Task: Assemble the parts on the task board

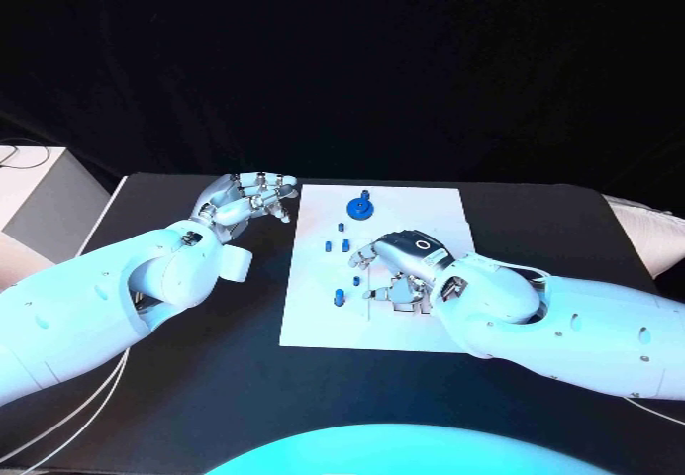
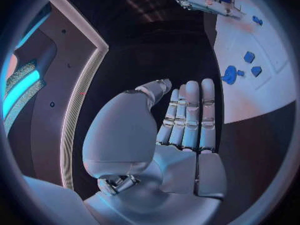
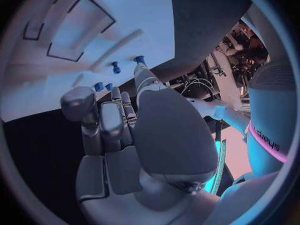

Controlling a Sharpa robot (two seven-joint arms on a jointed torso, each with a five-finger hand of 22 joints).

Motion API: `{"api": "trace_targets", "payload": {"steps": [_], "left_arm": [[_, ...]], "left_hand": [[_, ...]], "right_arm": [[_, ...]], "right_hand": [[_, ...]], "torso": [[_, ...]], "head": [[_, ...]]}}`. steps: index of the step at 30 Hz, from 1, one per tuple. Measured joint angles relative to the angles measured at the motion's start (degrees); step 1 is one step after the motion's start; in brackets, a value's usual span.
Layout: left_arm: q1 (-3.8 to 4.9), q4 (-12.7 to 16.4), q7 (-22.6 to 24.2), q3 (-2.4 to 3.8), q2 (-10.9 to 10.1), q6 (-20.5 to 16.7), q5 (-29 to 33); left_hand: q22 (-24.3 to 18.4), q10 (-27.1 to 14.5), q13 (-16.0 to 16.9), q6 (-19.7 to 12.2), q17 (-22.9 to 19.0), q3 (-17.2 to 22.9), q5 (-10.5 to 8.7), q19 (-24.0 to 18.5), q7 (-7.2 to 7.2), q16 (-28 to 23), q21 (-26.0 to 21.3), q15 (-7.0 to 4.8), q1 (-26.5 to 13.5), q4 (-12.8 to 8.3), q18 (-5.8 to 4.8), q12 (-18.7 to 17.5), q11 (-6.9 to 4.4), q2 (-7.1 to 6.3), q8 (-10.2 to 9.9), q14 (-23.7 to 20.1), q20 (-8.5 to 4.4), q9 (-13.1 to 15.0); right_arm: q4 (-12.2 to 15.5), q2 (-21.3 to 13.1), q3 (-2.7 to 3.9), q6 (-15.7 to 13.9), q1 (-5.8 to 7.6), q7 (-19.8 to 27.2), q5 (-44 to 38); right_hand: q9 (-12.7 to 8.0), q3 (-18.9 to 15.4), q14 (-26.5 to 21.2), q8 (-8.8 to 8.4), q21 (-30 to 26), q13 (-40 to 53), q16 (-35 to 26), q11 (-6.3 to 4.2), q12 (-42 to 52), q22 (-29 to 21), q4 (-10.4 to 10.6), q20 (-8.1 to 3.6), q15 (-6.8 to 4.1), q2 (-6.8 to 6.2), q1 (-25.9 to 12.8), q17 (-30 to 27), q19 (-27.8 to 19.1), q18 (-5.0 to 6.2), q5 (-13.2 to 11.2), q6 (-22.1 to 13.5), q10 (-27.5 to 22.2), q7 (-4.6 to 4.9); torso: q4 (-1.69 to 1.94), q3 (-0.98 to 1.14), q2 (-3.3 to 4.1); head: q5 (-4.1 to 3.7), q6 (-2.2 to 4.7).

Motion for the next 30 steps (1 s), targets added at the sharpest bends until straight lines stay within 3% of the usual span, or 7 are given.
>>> {"api": "trace_targets", "payload": {"steps": [3,7,10,11,13,18,30], "left_arm": [[-0.15,0.00,-0.01,0.00,-0.06,0.00,0.00],[-0.38,-0.01,-0.04,-0.01,-0.06,0.00,0.01],[-0.52,-0.03,-0.06,-0.01,0.01,0.00,0.02],[-0.57,-0.03,-0.07,-0.01,0.03,0.00,0.02],[-0.68,-0.02,-0.09,-0.01,0.05,0.00,0.03],[-0.89,0.01,-0.09,0.00,0.02,0.05,0.03],[-1.31,0.07,-0.11,0.00,-0.01,0.14,0.05]], "left_hand": [[-0.09,0.00,-0.04,0.00,-0.02,-0.10,0.00,0.00,0.00,-0.24,-0.22,0.00,0.25,0.10,0.00,0.00,0.00,0.25,0.23,0.00,0.00,-0.05],[-0.17,0.00,-0.10,0.00,-0.08,-0.24,0.00,0.00,0.00,-0.26,-0.22,0.00,0.25,0.24,0.00,0.00,0.00,0.25,0.30,0.00,0.00,-0.08],[-0.17,0.00,-0.10,0.00,-0.08,-0.24,0.00,0.13,0.00,-0.26,-0.22,0.00,0.25,0.24,0.00,0.00,0.00,0.25,0.30,0.00,0.13,-0.08],[-0.17,0.00,-0.10,0.00,-0.08,-0.24,0.00,0.21,0.00,-0.26,-0.22,0.00,0.25,0.24,-0.01,0.00,0.00,0.25,0.30,0.00,0.21,-0.08],[-0.17,0.00,-0.10,0.00,-0.08,-0.24,0.00,0.21,0.00,-0.26,-0.22,0.00,0.25,0.24,0.00,0.00,0.00,0.25,0.30,0.00,0.22,-0.08],[-0.17,0.00,-0.10,0.00,-0.08,-0.24,0.00,0.21,0.00,-0.26,-0.22,0.00,0.25,0.24,0.00,0.00,0.00,0.25,0.30,0.00,0.21,-0.08],[-0.21,0.00,-0.09,0.00,-0.07,-0.24,0.00,0.41,0.00,-0.25,-0.22,0.00,0.25,0.24,0.00,0.00,0.00,0.25,0.30,0.00,0.01,-0.07]], "right_arm": [[0.86,-3.27,0.22,-1.82,1.60,1.00,4.49],[1.62,-7.89,0.35,-3.69,3.82,2.88,12.74],[1.96,-10.64,0.38,-3.77,4.86,3.82,18.80],[2.01,-11.44,0.39,-3.70,5.06,3.99,20.58],[2.21,-13.19,0.38,-3.31,5.38,4.10,24.30],[2.65,-16.82,0.13,-1.58,5.61,2.77,29.65],[5.12,-20.96,-0.22,2.88,3.65,-6.78,26.53]], "right_hand": [[-0.18,2.61,-1.19,0.79,-4.93,0.05,-3.10,-0.32,1.40,-3.71,-0.05,-0.49,-0.69,1.03,-1.03,-4.67,-1.56,0.00,1.31,1.72,5.75,1.19],[-0.28,6.54,-0.62,2.52,-4.68,1.31,-3.78,-1.49,3.55,-3.26,-0.08,-1.34,-1.86,1.24,-1.88,-4.35,-1.11,0.90,1.45,5.61,15.16,0.37],[0.44,7.19,1.22,4.40,5.48,7.02,1.78,-4.05,11.26,5.26,-0.15,-2.93,-3.84,0.61,-3.89,5.59,1.90,-0.64,1.73,8.84,24.69,-1.67],[0.70,7.17,1.52,4.73,11.78,20.61,6.05,-4.66,22.22,10.60,-0.17,-3.56,-4.25,0.17,-5.74,14.03,2.58,-1.93,2.27,9.15,25.74,-1.99],[1.18,7.17,1.68,4.98,17.62,37.11,10.71,-4.95,37.86,14.53,-0.16,-3.87,-4.42,-0.29,-7.82,22.84,2.89,-2.70,3.62,9.20,26.17,-2.04],[3.11,3.32,1.74,6.61,21.19,68.40,14.03,-4.50,66.94,15.20,-0.29,-3.22,-3.68,0.01,-11.17,25.07,3.06,-2.70,6.67,7.25,26.39,-1.77],[5.07,-7.47,1.74,9.39,30.31,70.71,16.64,-4.30,78.68,15.19,0.22,-3.23,-3.68,2.15,-16.10,25.08,3.07,-4.95,6.46,7.81,26.98,-2.50]], "torso": [[-0.12,0.00,-0.01],[-0.38,0.00,-0.09],[-0.55,0.04,-0.18],[-0.59,0.07,-0.20],[-0.65,0.13,-0.26],[-0.73,0.24,-0.29],[-0.87,0.19,-0.30]], "head": [[-0.84,0.42],[-2.04,1.06],[-2.94,1.53],[-3.22,1.62],[-3.71,1.73],[-4.25,1.85],[-5.10,1.80]]}}
